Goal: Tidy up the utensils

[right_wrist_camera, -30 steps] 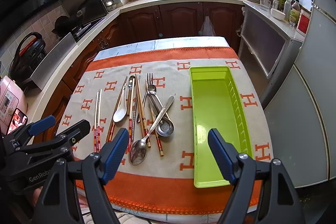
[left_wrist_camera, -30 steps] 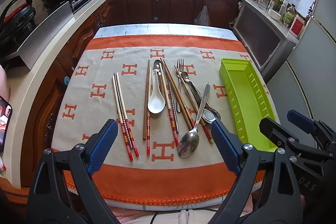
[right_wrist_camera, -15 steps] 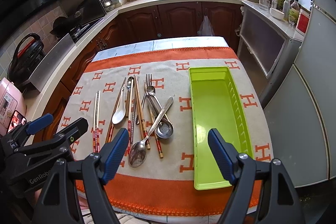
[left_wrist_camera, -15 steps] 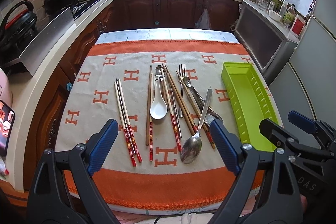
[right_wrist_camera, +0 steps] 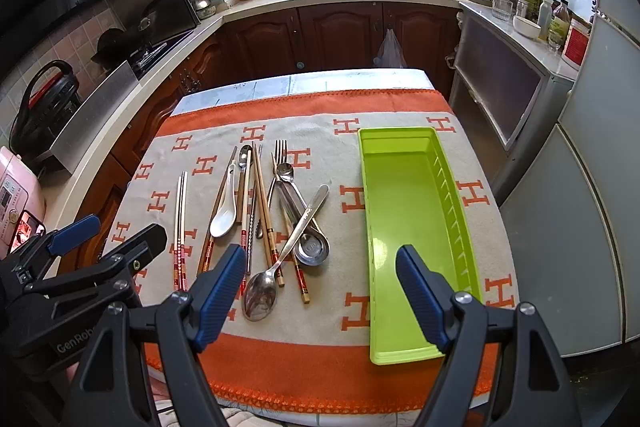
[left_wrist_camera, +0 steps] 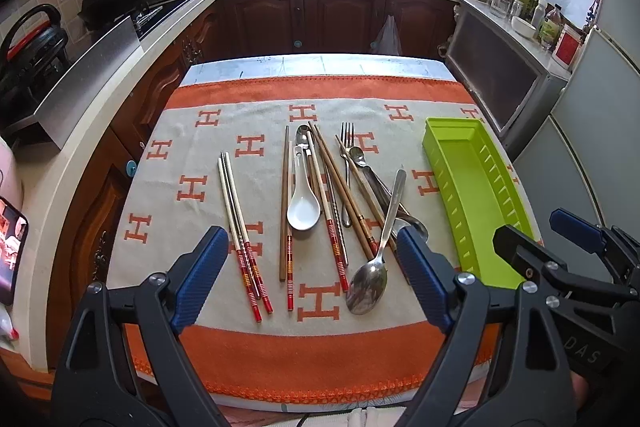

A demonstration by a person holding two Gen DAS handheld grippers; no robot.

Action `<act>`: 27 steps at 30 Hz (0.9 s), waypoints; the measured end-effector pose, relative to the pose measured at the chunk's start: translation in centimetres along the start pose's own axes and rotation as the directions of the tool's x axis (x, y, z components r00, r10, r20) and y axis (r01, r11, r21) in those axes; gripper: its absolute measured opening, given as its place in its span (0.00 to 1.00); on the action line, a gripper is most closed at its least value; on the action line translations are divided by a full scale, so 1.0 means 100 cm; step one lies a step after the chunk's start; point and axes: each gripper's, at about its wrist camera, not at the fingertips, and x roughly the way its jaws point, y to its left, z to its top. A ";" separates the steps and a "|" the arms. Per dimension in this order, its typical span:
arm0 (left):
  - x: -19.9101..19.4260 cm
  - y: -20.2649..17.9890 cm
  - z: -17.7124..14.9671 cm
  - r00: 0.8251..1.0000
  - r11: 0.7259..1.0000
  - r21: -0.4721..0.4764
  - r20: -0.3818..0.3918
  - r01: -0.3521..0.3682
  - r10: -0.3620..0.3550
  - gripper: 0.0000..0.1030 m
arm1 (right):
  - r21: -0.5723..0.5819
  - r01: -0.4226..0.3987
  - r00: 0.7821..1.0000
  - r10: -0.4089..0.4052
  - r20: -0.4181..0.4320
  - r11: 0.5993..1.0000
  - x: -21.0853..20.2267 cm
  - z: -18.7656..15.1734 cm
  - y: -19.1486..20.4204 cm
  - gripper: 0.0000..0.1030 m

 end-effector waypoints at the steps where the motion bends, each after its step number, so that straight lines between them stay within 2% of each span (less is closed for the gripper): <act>1: 0.001 0.000 0.000 1.000 1.000 0.000 -0.004 0.000 0.000 0.82 | 0.000 0.001 1.000 -0.001 -0.001 1.000 0.000 0.000 0.000 0.75; 27: 0.005 0.002 0.000 1.000 1.000 -0.002 -0.020 -0.001 0.001 0.82 | -0.004 0.013 1.000 -0.013 -0.005 1.000 0.001 -0.001 0.005 0.75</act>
